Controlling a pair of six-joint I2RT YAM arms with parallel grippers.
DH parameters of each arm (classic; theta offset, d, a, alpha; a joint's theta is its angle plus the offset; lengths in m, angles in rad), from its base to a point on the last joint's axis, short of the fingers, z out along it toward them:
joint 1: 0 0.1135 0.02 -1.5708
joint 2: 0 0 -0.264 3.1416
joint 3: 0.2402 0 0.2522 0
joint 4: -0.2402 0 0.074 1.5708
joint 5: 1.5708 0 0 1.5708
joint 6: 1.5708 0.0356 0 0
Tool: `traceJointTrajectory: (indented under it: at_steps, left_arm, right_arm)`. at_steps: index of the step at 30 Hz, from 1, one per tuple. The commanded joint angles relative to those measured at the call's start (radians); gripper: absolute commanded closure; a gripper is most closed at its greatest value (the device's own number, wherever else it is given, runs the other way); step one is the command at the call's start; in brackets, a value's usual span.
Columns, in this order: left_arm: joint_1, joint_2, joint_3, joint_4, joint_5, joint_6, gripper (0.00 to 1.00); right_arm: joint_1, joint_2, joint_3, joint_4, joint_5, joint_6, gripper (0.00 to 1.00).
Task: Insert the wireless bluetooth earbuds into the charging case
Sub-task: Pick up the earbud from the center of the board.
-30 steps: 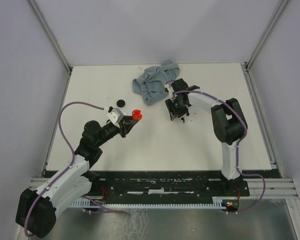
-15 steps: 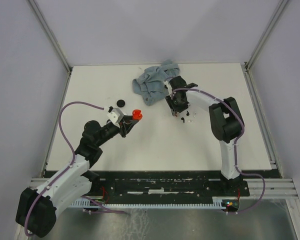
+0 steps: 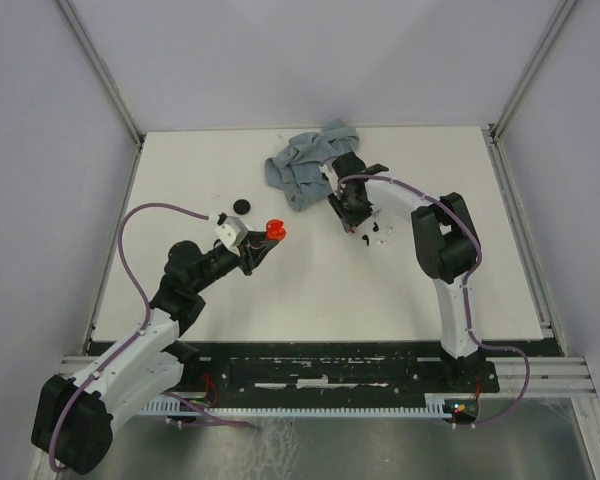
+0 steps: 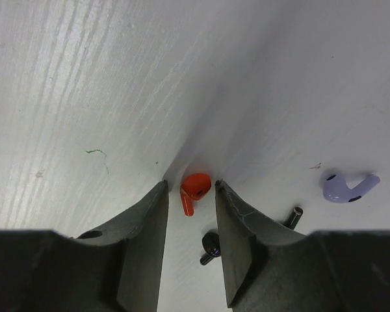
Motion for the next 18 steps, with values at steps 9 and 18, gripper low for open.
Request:
traceJointTrajectory:
  at_steps: [9,18]
  left_arm:
    - [0.007,-0.002,0.012,0.092,0.041,0.007,0.97]
    - [0.009,-0.001,-0.028,0.211,0.075,-0.025,0.97]
  right_arm:
    - [0.009,0.055,0.055,-0.046,-0.002,-0.022,0.65]
    - [0.037,-0.135,-0.066,0.021,-0.001,0.031,0.73]
